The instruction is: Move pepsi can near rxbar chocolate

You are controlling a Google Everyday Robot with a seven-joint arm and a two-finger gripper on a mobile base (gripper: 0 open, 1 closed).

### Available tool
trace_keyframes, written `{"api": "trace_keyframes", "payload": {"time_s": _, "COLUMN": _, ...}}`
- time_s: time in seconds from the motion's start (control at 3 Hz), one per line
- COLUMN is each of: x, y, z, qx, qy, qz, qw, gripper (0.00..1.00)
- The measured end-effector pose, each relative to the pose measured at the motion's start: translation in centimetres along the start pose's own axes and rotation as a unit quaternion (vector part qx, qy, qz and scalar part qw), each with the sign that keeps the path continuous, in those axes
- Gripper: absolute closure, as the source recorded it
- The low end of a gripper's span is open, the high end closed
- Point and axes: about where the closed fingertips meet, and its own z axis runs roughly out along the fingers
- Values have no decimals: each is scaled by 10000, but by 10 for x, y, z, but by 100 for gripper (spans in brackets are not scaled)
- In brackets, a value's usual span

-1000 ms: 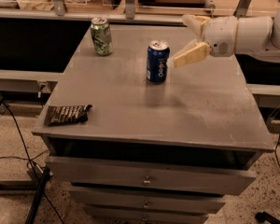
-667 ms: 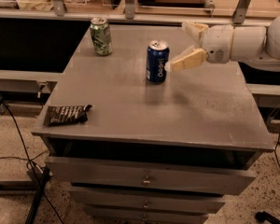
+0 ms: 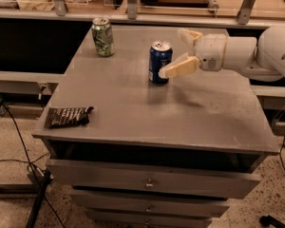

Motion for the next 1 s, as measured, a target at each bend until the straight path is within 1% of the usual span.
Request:
{"api": "trace_keyframes", "payload": {"time_s": 0.33, "x": 3, "y": 6, "z": 11, "qx": -53, "qy": -21, "qz": 88, "qw": 9999, "gripper": 0}}
{"api": "trace_keyframes", "payload": {"time_s": 0.67, "x": 5, "y": 13, "z": 21, "qx": -123, "qy": -124, "qz": 263, "qw": 9995, "gripper": 0}}
{"api": "trace_keyframes", "payload": {"time_s": 1.0, "x": 4, "y": 15, "z": 24, "qx": -150, "qy": -137, "qz": 274, "qw": 9994, "gripper": 15}}
